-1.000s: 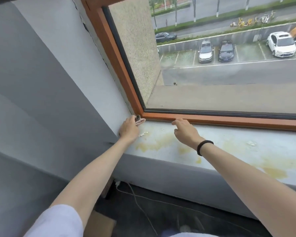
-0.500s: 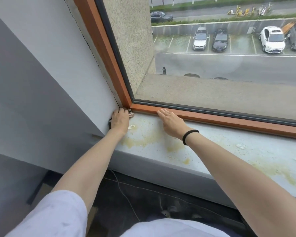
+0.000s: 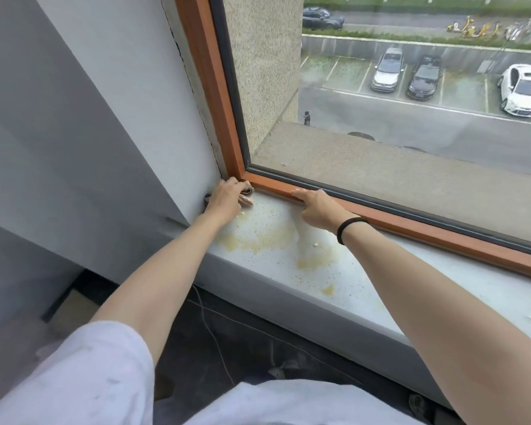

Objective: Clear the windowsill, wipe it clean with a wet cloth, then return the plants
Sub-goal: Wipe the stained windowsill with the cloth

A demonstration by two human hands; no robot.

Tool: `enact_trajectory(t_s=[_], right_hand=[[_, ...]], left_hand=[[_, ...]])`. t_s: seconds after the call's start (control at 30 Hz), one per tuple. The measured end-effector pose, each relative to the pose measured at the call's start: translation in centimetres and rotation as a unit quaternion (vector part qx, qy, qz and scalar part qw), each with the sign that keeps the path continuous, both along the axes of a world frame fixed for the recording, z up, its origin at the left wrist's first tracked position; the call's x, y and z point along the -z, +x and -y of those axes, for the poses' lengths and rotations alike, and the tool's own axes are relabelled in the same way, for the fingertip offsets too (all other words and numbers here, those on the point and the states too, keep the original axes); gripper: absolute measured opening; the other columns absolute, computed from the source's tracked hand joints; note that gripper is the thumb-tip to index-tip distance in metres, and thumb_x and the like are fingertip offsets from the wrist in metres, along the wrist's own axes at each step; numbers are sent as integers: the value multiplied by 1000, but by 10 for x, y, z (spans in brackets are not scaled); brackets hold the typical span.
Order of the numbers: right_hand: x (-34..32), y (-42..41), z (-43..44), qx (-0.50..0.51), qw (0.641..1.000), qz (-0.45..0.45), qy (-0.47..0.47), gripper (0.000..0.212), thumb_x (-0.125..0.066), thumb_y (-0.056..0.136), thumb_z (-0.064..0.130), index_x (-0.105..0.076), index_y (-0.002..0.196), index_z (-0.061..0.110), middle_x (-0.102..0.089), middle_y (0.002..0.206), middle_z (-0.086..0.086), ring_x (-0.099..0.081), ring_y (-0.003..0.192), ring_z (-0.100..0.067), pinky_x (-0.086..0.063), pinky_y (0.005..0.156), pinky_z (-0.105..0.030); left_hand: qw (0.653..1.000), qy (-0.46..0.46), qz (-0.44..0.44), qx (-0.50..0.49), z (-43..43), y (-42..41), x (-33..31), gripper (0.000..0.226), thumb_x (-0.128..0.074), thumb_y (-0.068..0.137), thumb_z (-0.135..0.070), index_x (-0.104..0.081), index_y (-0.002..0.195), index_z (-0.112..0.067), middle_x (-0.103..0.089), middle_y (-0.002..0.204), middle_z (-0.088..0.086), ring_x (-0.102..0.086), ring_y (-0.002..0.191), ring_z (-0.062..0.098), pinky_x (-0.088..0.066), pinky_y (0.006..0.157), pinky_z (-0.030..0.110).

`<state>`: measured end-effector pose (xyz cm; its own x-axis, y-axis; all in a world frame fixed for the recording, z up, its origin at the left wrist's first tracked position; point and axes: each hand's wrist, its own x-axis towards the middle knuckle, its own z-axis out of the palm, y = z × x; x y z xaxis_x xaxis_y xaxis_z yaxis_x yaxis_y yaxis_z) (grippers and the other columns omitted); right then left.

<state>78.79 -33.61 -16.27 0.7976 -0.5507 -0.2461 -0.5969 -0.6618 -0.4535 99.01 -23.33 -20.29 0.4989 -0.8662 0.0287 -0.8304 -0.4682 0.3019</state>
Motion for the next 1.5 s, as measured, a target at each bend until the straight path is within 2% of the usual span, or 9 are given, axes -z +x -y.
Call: enact_trajectory(t_s=[0.27, 0.47, 0.73, 0.87, 0.97, 1.1, 1.23, 1.33, 1.5], right_hand=[[-1, 3, 7, 27, 999, 7, 20, 59, -34, 79, -9, -45, 135, 4, -54, 131, -18, -53, 117, -35, -46, 97, -44], [-3, 5, -2, 10, 1000, 19, 23, 76, -34, 79, -11, -21, 149, 15, -57, 122, -22, -51, 60, -21, -39, 45, -25], [5, 4, -4, 15, 999, 38, 30, 80, -36, 79, -13, -16, 151, 16, -60, 114, -22, -42, 51, -15, -33, 41, -22], [7, 5, -4, 17, 998, 40, 37, 79, -36, 79, -12, -17, 150, 16, -60, 115, -22, -45, 52, -15, -33, 41, -21], [6, 3, -2, 32, 996, 57, 62, 79, -36, 79, -12, -18, 150, 17, -48, 138, -18, -48, 56, -15, -33, 43, -18], [2, 2, -2, 53, 993, 71, 75, 77, -33, 81, -12, -19, 150, 18, -39, 148, -12, -55, 85, -24, -32, 47, -15], [7, 2, -3, 49, 994, 72, 71, 75, -33, 81, -13, -20, 150, 16, -39, 148, -13, -58, 93, -26, -32, 49, -14], [11, 1, -2, 47, 995, 67, 57, 72, -32, 81, -11, -24, 148, 15, -41, 145, -15, -57, 85, -26, -36, 49, -18], [17, 2, -2, 50, 996, 62, 33, 68, -31, 81, -13, -31, 145, 9, -44, 140, -20, -51, 119, -34, -48, 81, -31]], left_hand=[[986, -33, -62, 152, -39, -14, -7, 40, -44, 83, 16, -71, 102, -6, -64, 104, 13, -54, 99, 28, -44, 85, 40], [1000, 7, -1, -16, -22, 8, -1, 56, -42, 85, 14, -56, 130, -15, -55, 123, 6, -45, 112, 30, -38, 92, 37], [988, 0, -54, 144, -90, -39, 14, 50, -40, 84, 15, -65, 118, -12, -59, 110, 2, -47, 102, 25, -41, 83, 37], [996, -89, -4, 23, -93, -26, 3, 50, -42, 83, 18, -62, 121, -8, -57, 110, 9, -47, 101, 26, -45, 81, 39], [997, -17, 26, -64, -83, -19, 2, 56, -42, 83, 15, -52, 131, -11, -50, 129, 6, -42, 112, 26, -40, 87, 36], [1000, 0, 4, -22, -95, -34, 12, 59, -43, 84, 13, -51, 135, -15, -51, 125, -1, -37, 116, 23, -35, 98, 36], [993, 26, -38, 113, -117, -51, 7, 57, -36, 86, 14, -54, 132, -15, -53, 117, -2, -41, 107, 17, -41, 91, 35], [998, -20, -39, 52, -113, -36, 0, 51, -38, 89, 11, -54, 131, -12, -56, 113, 4, -46, 107, 20, -42, 92, 38], [995, -17, 3, -101, -106, -32, 10, 54, -37, 86, 13, -54, 129, -14, -54, 112, 7, -44, 111, 30, -41, 92, 42]])
